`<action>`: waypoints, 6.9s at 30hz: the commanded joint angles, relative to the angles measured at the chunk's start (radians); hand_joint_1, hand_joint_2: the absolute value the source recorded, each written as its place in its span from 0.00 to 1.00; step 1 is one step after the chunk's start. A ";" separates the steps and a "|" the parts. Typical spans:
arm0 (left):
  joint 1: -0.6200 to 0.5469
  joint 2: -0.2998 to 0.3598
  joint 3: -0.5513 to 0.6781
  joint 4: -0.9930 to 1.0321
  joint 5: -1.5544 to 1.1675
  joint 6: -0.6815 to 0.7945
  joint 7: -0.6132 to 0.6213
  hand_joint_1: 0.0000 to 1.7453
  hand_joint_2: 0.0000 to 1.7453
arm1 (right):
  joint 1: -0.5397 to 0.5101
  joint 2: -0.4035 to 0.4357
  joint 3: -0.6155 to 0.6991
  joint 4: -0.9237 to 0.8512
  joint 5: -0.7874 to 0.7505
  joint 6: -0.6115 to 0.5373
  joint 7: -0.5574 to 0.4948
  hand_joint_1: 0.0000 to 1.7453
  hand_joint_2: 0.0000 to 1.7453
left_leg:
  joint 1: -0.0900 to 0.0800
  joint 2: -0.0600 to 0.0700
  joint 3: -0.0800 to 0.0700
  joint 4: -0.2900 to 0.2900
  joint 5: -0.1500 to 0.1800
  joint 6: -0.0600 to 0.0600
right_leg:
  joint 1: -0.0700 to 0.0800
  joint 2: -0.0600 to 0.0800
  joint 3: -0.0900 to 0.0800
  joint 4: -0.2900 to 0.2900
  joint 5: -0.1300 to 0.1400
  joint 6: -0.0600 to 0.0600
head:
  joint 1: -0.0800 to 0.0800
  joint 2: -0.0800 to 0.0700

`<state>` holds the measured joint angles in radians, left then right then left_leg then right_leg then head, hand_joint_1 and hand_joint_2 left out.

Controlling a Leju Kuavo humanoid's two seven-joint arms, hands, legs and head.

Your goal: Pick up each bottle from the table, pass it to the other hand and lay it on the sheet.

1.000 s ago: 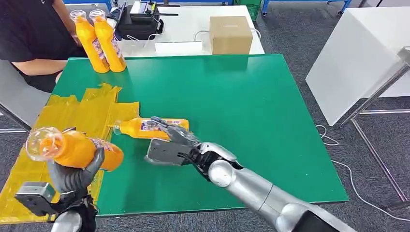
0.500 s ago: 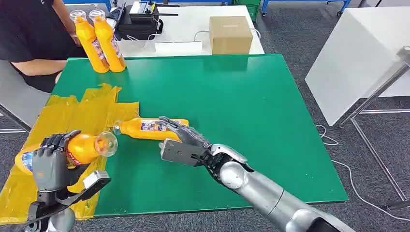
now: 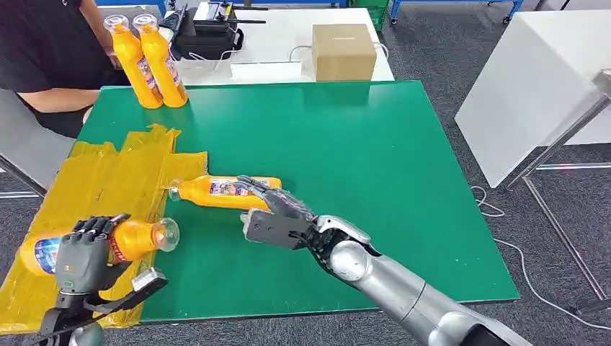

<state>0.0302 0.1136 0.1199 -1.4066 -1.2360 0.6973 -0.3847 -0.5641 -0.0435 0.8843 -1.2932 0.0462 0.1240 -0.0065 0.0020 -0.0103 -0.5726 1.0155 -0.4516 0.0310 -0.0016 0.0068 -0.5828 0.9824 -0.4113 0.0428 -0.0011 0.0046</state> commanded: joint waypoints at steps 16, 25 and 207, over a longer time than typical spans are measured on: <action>0.031 0.206 -0.256 0.138 0.011 0.001 0.090 0.00 0.00 | -0.048 -0.001 0.028 0.059 0.067 -0.015 0.018 0.00 0.00 | 0.000 0.002 0.003 -0.001 -0.001 -0.002 | 0.001 0.001 0.003 -0.001 -0.001 -0.001 | 0.000 0.000; -0.021 0.130 -0.254 0.110 0.221 0.001 -0.051 0.00 0.00 | -0.173 0.108 -0.008 0.323 0.303 -0.051 0.115 0.00 0.00 | 0.000 0.001 0.000 0.000 0.000 -0.001 | 0.000 0.000 0.000 0.001 0.000 0.000 | 0.000 0.000; 0.228 -0.246 -0.150 -0.505 1.215 -0.340 -0.206 0.00 0.00 | -0.237 -0.124 0.137 0.248 0.588 0.139 0.288 0.00 1.00 | 0.000 0.002 -0.007 0.000 0.005 -0.006 | 0.000 0.000 -0.009 0.001 0.005 -0.006 | 0.000 0.000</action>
<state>0.2799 -0.1266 -0.0324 -1.9341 -0.0294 0.3582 -0.6027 -0.7172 -0.1526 0.9526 -1.1528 0.6180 0.2380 0.2674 0.0024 -0.0102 -0.5822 1.0155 -0.4458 0.0255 -0.0014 0.0067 -0.5933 0.9837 -0.4059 0.0368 -0.0015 0.0046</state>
